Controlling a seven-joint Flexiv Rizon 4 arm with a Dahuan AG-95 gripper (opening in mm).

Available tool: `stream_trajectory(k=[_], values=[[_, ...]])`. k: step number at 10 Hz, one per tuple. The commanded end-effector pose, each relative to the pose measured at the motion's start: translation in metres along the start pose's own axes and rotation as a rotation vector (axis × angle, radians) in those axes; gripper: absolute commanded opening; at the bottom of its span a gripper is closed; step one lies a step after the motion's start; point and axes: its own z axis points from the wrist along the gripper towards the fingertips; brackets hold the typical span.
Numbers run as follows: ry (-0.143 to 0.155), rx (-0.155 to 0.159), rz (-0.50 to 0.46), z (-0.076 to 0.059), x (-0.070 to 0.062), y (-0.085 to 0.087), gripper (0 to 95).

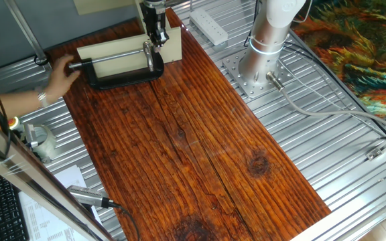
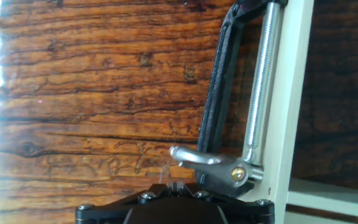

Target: Turn off the water tap

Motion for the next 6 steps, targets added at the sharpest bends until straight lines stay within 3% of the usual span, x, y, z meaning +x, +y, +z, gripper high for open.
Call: stream_trajectory(k=[1, 4, 6], values=[[0.007, 0.0, -0.008, -0.0048, -0.004, 0.0011, 0.0], [0.006, -0.026, -0.03, -0.0098, -0.0086, 0.0048, 0.0], [0.011, -0.025, -0.004, -0.0099, -0.0084, 0.0039, 0.0]])
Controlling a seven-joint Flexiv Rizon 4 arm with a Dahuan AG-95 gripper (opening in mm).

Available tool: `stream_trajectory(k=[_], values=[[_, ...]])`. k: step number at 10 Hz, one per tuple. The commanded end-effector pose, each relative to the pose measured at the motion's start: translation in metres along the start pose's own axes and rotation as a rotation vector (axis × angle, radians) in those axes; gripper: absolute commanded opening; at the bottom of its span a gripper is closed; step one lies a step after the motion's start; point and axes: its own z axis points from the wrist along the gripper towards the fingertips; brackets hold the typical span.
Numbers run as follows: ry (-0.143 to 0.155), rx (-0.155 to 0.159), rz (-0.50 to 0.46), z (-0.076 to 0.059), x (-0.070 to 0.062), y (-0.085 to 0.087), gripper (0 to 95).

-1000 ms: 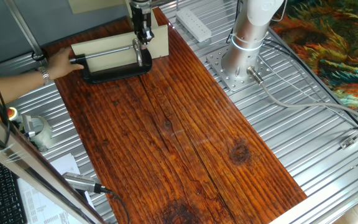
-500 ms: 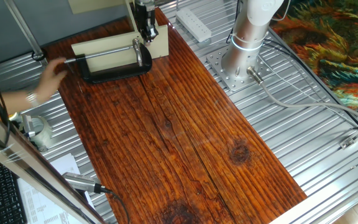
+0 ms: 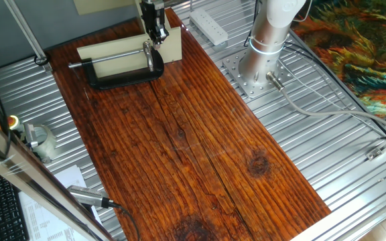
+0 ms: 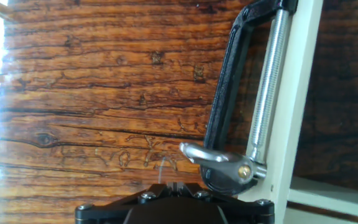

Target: Turn off the water tap

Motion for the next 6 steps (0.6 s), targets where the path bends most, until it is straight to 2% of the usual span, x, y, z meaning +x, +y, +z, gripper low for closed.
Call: stream_trajectory(k=[1, 6], values=[[0.003, 0.004, 0.022, -0.0011, 0.001, 0.0012, 0.0], [-0.023, 0.01, 0.027, -0.004, 0.0042, -0.0033, 0.0]])
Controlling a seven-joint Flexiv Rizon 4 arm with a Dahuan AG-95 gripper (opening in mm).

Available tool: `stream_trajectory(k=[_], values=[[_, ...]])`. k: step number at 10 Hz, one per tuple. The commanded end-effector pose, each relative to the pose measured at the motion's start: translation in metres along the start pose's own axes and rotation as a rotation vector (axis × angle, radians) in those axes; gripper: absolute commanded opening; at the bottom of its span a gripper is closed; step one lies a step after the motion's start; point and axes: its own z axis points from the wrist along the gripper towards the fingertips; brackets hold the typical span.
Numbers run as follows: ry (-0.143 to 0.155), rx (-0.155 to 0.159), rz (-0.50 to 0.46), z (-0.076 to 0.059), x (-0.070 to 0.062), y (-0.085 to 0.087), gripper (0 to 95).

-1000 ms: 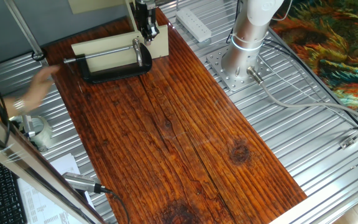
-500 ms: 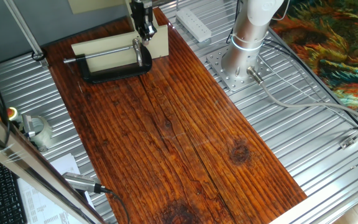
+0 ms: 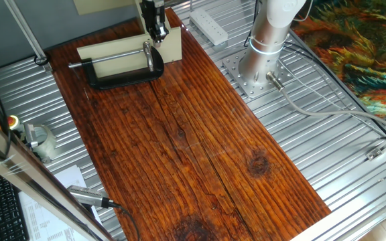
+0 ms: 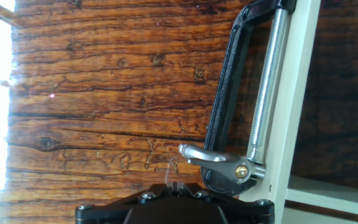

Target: Turn off the water tap

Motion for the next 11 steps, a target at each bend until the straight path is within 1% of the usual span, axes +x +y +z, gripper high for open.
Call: stream_trajectory(k=[1, 3, 6, 11], values=[[0.001, 0.001, -0.004, -0.0012, 0.0011, -0.0018, 0.0], [0.004, 0.002, -0.014, -0.0029, 0.003, -0.0048, 0.0], [0.001, 0.002, -0.016, -0.0036, 0.0037, -0.0058, 0.0], [0.005, 0.001, -0.025, -0.0046, 0.0049, -0.0072, 0.0]])
